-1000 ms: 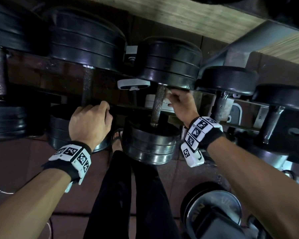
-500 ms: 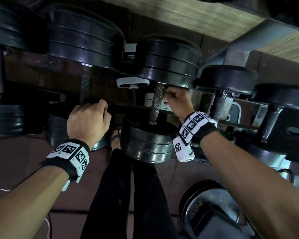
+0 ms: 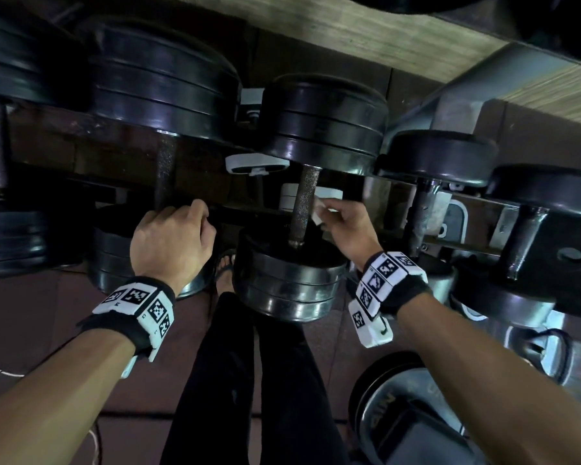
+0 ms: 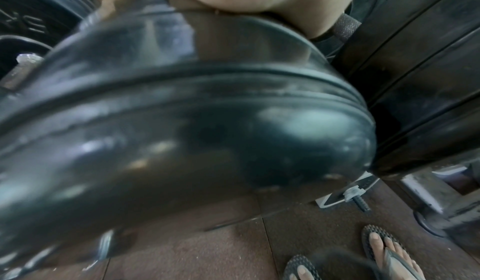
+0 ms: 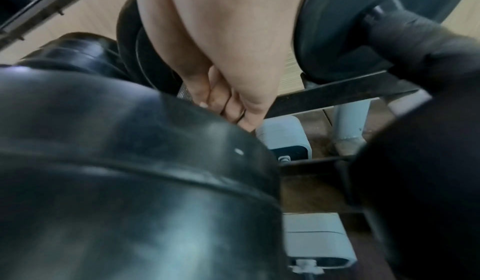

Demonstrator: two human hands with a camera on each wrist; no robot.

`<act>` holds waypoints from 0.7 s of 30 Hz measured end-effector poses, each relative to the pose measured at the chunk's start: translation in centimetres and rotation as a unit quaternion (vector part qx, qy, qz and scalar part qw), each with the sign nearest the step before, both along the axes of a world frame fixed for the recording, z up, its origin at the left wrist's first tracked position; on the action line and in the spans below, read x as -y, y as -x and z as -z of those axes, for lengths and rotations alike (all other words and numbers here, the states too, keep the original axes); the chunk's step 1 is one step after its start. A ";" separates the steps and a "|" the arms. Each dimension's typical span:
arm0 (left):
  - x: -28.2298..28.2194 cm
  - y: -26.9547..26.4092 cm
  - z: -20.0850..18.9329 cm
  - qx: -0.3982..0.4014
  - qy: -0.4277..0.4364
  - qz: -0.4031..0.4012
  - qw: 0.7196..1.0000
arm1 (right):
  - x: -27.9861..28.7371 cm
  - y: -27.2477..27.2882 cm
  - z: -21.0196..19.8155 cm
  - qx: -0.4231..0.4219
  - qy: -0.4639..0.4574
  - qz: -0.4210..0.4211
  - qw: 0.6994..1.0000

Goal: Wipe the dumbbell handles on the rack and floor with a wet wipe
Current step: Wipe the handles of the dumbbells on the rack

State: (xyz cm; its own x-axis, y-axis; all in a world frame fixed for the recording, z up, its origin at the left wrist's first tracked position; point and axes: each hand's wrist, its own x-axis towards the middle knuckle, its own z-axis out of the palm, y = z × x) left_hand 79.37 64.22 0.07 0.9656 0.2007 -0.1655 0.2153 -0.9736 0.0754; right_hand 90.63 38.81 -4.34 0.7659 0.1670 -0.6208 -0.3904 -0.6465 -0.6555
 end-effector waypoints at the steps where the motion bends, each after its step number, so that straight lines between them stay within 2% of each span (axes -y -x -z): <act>1: 0.0 0.0 0.0 0.000 0.000 -0.001 1.000 | 0.1 0.0 0.0 -0.008 0.000 -0.002 1.000; 5: 0.0 0.0 0.0 0.006 0.001 -0.005 1.000 | -1.2 -1.3 0.3 0.019 0.013 -0.019 1.000; 11: 0.0 0.0 0.0 -0.001 -0.002 -0.002 1.000 | 0.3 1.1 -0.2 -0.003 0.018 -0.026 1.000; 16: 0.0 0.0 0.2 0.001 -0.006 -0.002 1.000 | -1.0 -0.5 -0.3 -0.012 0.036 -0.061 0.997; 21: 0.0 0.0 0.1 -0.001 -0.005 0.003 1.000 | 0.6 1.3 -1.6 0.014 0.052 -0.111 0.992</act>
